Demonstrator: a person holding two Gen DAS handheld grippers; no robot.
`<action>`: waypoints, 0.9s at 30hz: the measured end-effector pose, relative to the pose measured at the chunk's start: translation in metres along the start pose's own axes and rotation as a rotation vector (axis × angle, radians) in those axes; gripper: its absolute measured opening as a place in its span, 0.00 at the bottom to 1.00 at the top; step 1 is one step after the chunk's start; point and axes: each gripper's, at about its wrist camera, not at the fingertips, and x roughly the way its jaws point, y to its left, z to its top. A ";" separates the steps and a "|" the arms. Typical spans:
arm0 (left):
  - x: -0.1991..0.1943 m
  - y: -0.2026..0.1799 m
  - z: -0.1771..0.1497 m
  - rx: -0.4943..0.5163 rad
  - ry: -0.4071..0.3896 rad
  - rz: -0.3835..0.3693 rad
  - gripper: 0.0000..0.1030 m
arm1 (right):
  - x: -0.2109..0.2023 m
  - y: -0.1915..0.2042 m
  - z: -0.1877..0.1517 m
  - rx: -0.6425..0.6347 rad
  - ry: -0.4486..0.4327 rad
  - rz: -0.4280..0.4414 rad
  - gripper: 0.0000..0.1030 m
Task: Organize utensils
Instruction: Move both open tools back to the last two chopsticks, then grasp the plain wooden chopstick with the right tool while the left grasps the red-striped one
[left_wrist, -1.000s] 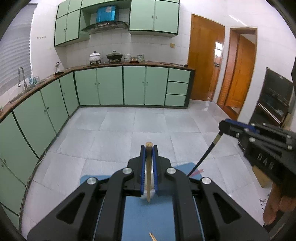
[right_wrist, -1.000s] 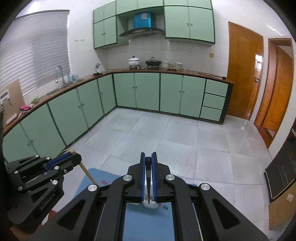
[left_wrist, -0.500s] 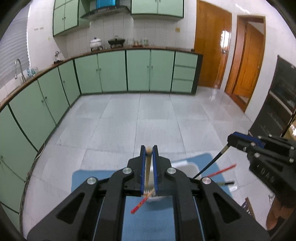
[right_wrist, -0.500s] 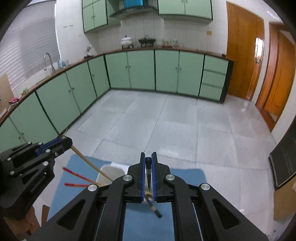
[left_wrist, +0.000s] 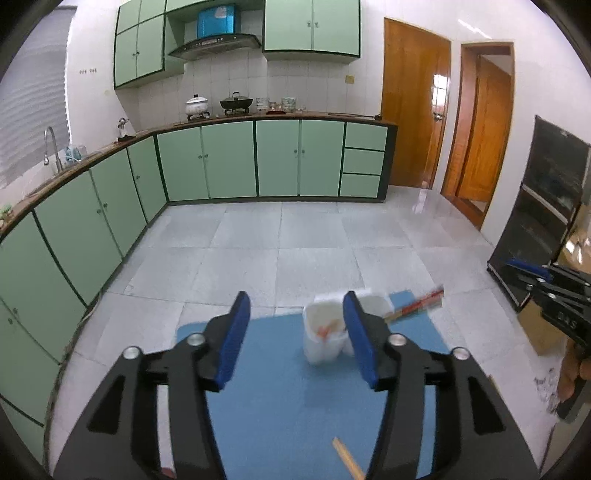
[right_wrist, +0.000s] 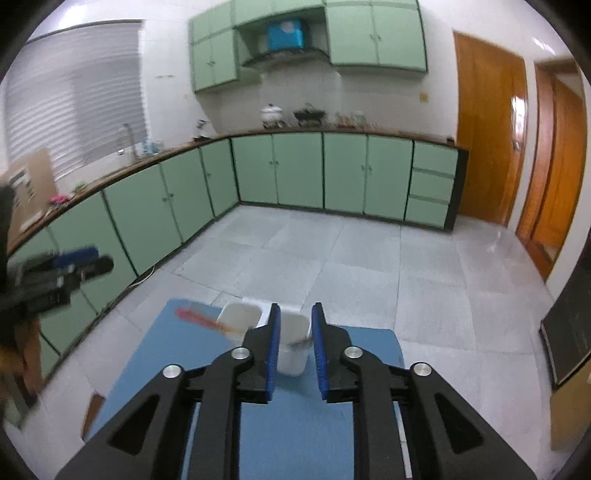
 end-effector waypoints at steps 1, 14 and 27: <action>-0.009 0.002 -0.011 0.001 -0.005 -0.005 0.58 | -0.013 0.006 -0.021 -0.026 -0.011 0.002 0.19; -0.063 0.026 -0.252 -0.179 0.077 -0.001 0.71 | -0.046 0.090 -0.317 -0.119 0.160 0.072 0.20; -0.065 0.000 -0.353 -0.228 0.191 -0.005 0.72 | -0.043 0.137 -0.367 -0.257 0.162 0.107 0.21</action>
